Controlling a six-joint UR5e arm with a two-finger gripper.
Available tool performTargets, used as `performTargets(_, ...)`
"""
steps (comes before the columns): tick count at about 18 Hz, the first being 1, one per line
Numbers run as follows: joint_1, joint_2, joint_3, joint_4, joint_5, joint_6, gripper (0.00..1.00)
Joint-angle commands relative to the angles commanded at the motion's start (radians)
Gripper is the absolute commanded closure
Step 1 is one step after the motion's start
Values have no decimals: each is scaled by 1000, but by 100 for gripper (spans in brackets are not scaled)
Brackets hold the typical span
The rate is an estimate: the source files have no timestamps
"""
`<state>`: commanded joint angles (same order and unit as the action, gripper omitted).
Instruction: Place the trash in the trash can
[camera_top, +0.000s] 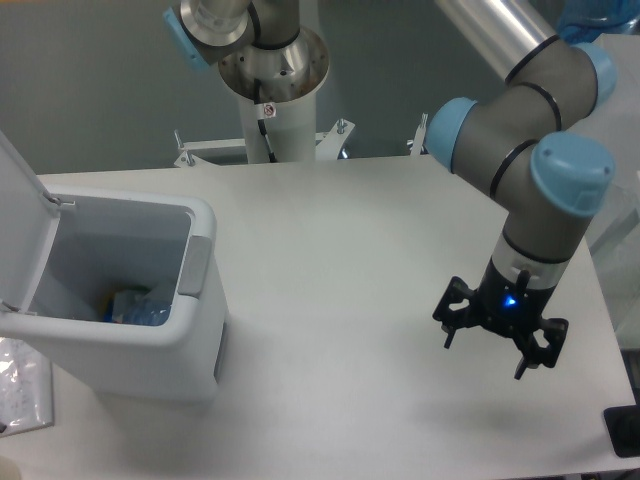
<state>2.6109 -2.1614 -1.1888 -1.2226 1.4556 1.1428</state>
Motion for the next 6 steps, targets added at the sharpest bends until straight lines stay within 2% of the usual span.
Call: performTargets(6,-5,0,-9,2,3,-8,0)
